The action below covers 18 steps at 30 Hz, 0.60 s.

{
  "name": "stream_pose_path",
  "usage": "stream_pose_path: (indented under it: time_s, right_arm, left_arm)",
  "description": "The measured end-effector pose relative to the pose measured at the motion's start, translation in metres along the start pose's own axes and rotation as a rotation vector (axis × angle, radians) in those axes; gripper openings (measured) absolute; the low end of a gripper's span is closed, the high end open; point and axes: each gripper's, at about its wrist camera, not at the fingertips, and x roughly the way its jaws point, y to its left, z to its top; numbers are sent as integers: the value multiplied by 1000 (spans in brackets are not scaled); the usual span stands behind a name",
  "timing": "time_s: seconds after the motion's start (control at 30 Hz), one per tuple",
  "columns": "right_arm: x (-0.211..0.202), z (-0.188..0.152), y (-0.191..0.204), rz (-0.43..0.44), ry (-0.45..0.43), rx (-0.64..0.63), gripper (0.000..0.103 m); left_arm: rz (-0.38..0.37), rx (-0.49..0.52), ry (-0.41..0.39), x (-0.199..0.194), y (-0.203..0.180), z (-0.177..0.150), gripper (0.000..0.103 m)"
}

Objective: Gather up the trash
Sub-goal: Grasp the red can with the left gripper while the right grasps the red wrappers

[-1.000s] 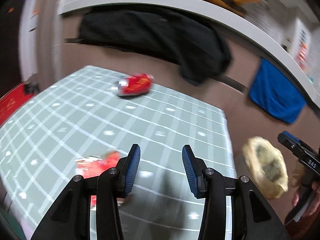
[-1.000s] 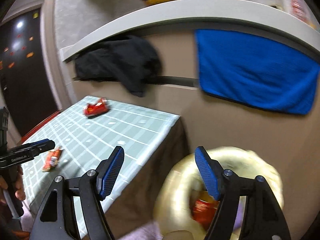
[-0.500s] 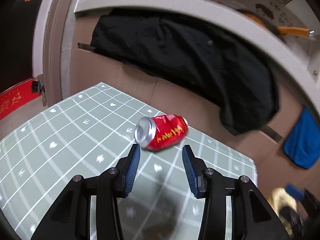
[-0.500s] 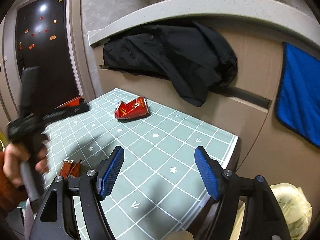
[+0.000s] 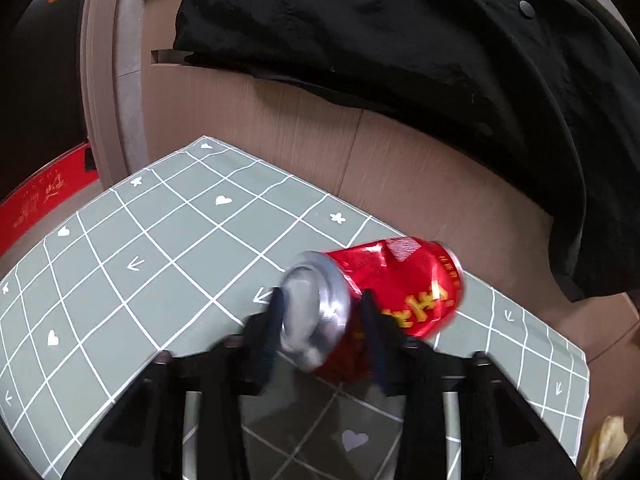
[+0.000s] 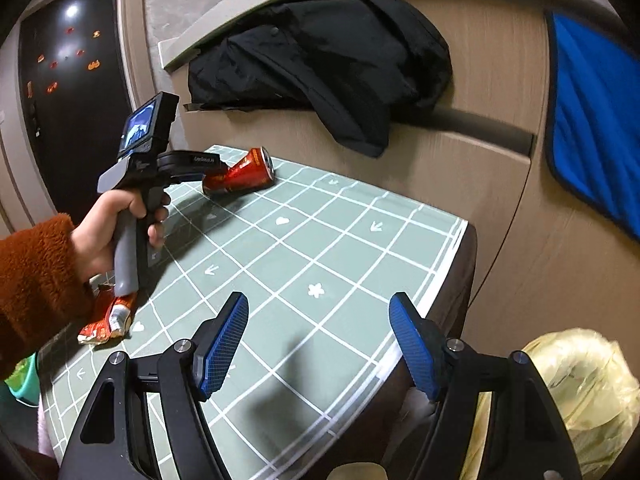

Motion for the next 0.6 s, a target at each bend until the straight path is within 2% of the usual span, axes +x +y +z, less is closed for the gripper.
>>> stream_pose_path:
  time_s: [0.03, 0.17, 0.33, 0.47, 0.6]
  right_arm:
    - [-1, -1, 1, 5, 3, 0, 70]
    - [-2, -1, 14, 43, 10, -32, 70]
    - [2, 3, 50, 138, 42, -92, 70]
    - [7, 3, 90, 235, 93, -159, 70]
    - [21, 0, 134, 316, 165, -231, 65]
  left_arm:
    - [20, 19, 8, -3, -1, -1, 24]
    - [-9, 85, 34, -27, 5, -19, 24]
    - [-45, 94, 70, -66, 38, -44, 24]
    - [-73, 40, 83, -97, 80, -58, 24]
    - [-63, -16, 67, -128, 124, -74, 24]
